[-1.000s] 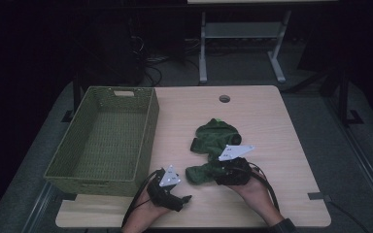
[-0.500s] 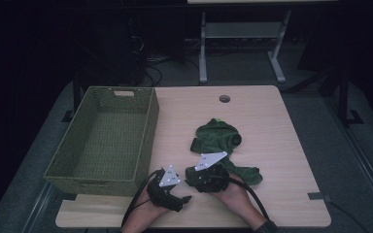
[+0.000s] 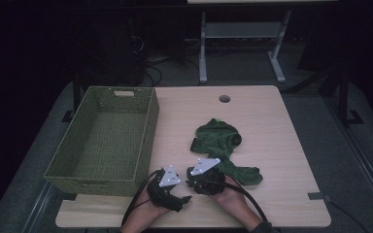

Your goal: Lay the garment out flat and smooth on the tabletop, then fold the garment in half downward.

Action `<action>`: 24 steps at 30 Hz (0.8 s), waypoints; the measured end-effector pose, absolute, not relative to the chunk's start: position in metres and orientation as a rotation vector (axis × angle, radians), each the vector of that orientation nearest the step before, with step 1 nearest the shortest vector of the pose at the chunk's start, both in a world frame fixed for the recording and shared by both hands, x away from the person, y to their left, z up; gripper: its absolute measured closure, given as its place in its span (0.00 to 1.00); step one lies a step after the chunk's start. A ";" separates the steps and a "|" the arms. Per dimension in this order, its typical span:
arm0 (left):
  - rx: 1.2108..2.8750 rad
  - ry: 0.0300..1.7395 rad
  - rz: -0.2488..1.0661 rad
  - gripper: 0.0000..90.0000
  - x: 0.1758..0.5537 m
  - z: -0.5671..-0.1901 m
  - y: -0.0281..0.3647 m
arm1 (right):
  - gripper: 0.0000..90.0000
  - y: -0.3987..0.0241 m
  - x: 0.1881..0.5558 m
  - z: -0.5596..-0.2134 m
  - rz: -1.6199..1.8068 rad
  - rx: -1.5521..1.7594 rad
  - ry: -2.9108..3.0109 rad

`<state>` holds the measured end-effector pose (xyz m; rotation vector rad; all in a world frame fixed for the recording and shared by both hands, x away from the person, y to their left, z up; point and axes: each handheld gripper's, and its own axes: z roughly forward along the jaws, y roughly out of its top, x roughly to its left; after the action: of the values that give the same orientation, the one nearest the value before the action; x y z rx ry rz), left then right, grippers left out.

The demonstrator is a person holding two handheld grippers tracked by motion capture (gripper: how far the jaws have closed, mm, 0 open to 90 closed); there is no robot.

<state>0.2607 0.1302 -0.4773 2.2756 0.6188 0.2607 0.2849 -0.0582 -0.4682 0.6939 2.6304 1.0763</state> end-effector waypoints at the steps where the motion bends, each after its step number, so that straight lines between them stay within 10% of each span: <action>1: 2.276 0.619 0.260 0.14 0.261 -0.477 0.130 | 0.82 -0.059 0.285 -0.469 1.076 0.700 2.626; 6: 2.276 0.619 0.261 0.14 0.261 -0.477 0.130 | 0.95 -0.059 0.284 -0.469 1.082 0.702 2.642; 24: 2.267 0.627 0.259 0.14 0.260 -0.478 0.130 | 0.95 -0.087 0.282 -0.441 1.355 0.733 2.645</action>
<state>0.2603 0.1298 -0.4776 2.2667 0.6274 0.2586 0.2817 -0.0873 -0.4410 0.7328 2.6445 1.3547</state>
